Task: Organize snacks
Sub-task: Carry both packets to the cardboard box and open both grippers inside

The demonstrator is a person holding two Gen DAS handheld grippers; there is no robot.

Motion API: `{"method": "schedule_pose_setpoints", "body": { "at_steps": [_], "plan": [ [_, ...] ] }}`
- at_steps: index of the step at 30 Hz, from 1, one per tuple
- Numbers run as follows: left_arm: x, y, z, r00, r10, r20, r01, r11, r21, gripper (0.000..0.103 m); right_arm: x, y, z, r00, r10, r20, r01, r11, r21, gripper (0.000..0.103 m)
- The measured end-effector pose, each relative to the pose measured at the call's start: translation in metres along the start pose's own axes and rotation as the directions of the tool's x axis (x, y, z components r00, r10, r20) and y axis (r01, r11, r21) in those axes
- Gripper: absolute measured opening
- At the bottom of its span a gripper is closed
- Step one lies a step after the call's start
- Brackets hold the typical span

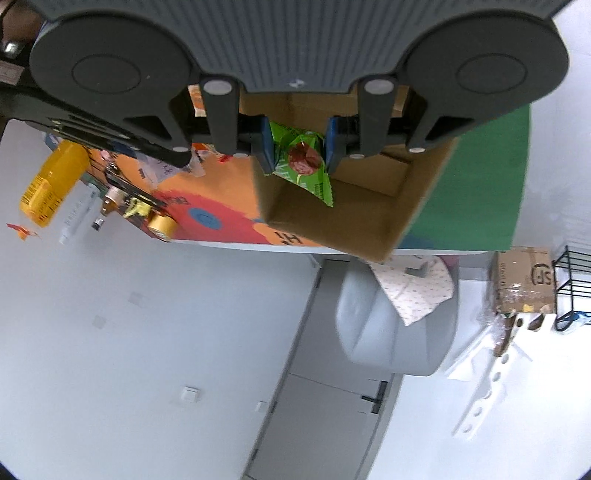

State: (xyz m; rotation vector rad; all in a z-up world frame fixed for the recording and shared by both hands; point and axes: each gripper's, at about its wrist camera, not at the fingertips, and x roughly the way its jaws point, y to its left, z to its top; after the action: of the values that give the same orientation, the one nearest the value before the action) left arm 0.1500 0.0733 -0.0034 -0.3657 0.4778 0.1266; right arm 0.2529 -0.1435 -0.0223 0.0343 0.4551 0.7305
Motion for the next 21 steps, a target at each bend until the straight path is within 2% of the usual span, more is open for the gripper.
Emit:
{"method": "schedule_pose_setpoints", "body": {
  "at_steps": [5,9,14,19,21],
  "plan": [
    [0.006,0.024,0.005,0.998,0.067,0.009,-0.067,0.998,-0.003,0.033,0.014,0.017,0.005,0.999,0.038,-0.014,-0.038,0.999,-0.024,0.033],
    [0.005,0.039,0.006,0.995,0.1,0.008,-0.1,0.994,-0.037,0.052,0.026,0.03,0.008,0.998,0.063,-0.031,-0.064,0.997,-0.048,0.033],
    [-0.005,0.041,0.004,0.991,0.136,0.016,-0.135,0.99,-0.047,0.069,0.038,0.035,0.011,0.995,0.089,-0.034,-0.09,0.995,-0.038,0.034],
    [-0.022,0.046,0.001,0.979,0.198,0.042,-0.195,0.979,-0.058,0.084,0.041,0.042,0.007,0.995,0.096,-0.014,-0.097,0.994,-0.041,0.056],
    [-0.027,0.049,0.0,0.973,0.225,0.052,-0.221,0.973,-0.07,0.089,0.042,0.043,0.006,0.996,0.08,-0.027,-0.082,0.996,-0.043,0.056]
  ]
}}
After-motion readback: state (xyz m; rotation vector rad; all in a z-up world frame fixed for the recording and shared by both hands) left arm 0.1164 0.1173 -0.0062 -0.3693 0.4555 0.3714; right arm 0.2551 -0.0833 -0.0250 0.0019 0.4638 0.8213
